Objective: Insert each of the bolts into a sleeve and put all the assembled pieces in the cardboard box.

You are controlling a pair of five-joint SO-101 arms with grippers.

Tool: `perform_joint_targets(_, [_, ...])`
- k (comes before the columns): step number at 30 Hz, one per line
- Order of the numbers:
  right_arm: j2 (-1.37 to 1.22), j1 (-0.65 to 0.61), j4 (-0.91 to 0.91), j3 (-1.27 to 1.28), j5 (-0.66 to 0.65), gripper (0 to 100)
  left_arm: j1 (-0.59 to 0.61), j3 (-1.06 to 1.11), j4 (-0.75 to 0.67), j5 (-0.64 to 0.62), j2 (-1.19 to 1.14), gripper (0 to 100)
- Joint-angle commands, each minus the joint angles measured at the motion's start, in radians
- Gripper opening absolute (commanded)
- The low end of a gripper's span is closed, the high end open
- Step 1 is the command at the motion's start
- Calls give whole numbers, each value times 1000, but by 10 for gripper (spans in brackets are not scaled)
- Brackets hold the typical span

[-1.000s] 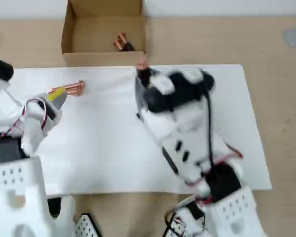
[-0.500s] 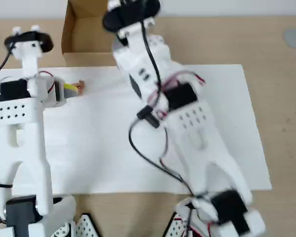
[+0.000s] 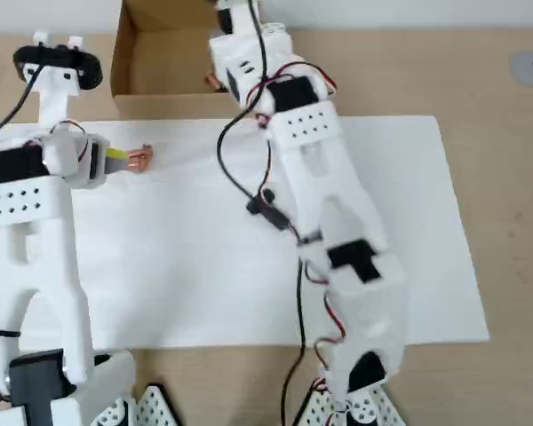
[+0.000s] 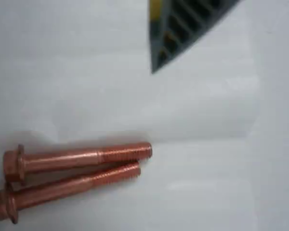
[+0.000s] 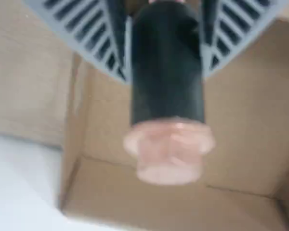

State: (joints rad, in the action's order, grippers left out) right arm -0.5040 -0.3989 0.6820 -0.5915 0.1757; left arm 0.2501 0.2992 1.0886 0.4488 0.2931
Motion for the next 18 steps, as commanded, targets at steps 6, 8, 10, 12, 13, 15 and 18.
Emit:
perform_joint_targets(6, [-177, 30, 2, -225, 32, 10, -35, 114, -160, -135, -1, 311])
perform_joint_targets(8, [-202, 28, 2, -239, 32, 10, -43, 106, -161, -133, -21, 311])
perform_joint_targets(10, [-219, 27, 2, -251, 32, 10, -48, 97, -170, -118, -61, 311])
perform_joint_targets(12, [-231, 27, 2, -260, 32, 10, -48, 83, -173, -95, -122, 311])
perform_joint_targets(13, [-239, 27, 2, -263, 32, 10, -48, 72, -173, -95, -159, 311])
perform_joint_targets(15, [-251, 30, 2, -263, 32, 10, -43, 46, -172, -95, -232, 311])
perform_joint_targets(18, [-268, 31, 2, -262, 32, 11, -41, 9, -153, -97, -312, 311])
